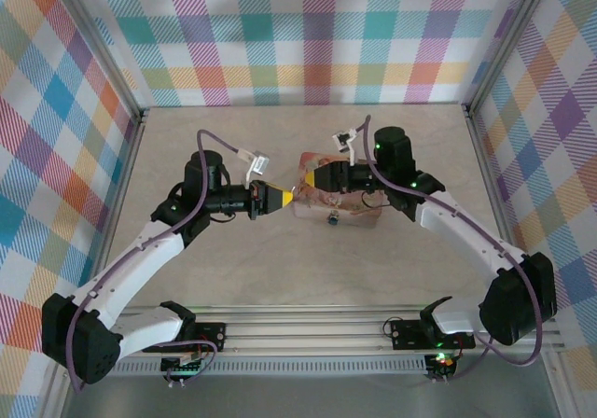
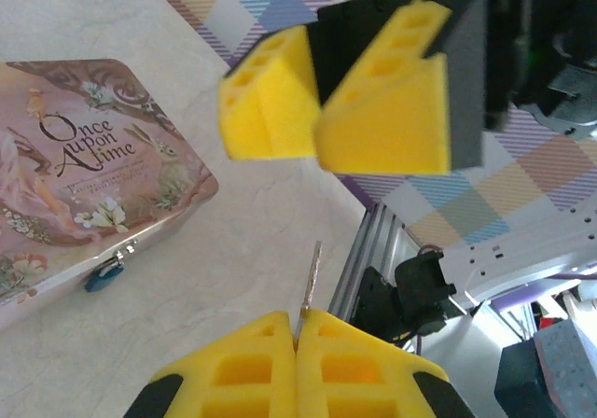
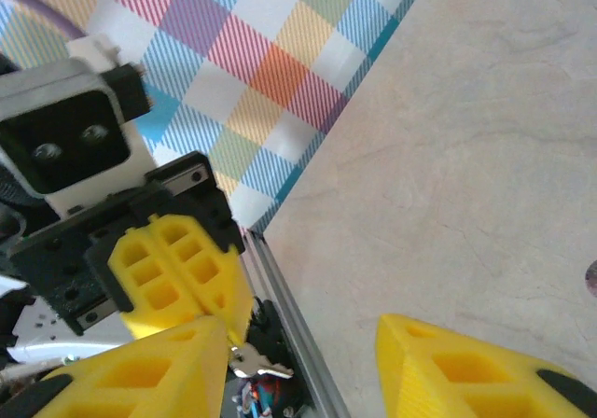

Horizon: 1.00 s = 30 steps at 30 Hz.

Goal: Unlock the padlock with the key

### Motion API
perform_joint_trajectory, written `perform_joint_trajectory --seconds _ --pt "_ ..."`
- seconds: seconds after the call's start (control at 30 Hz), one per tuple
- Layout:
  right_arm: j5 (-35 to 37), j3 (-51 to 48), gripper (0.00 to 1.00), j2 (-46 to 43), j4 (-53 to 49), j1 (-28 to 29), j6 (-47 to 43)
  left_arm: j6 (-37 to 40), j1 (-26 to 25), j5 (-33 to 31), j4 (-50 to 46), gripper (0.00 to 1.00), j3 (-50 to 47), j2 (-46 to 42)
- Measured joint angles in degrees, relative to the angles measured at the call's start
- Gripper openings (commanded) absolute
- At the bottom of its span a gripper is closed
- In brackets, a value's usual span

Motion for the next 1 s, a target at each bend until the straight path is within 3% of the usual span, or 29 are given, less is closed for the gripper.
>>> perform_joint_trajectory --seconds 0.23,0.63,0.73,0.9,1.0 --pt "-5.2 -1.1 0.48 0.0 3.7 0.1 3.1 3.4 0.0 3.4 -4.6 0.0 3.3 2.8" --pt "-8.1 -1.1 0.38 1.5 4.0 2.7 2.8 5.1 0.0 6.8 -10.0 0.0 6.9 6.1" --pt "-8.3 -1.1 0.3 2.0 3.7 3.5 2.2 5.1 0.0 7.3 -10.2 0.0 7.0 6.1" --pt "-8.9 -1.0 0.03 2.6 4.1 4.0 2.4 5.1 -0.1 7.2 -11.5 0.0 7.1 6.3" --pt "-8.7 -1.2 0.0 2.6 4.6 4.0 2.4 5.1 -0.1 7.2 -11.8 0.0 7.2 6.4"
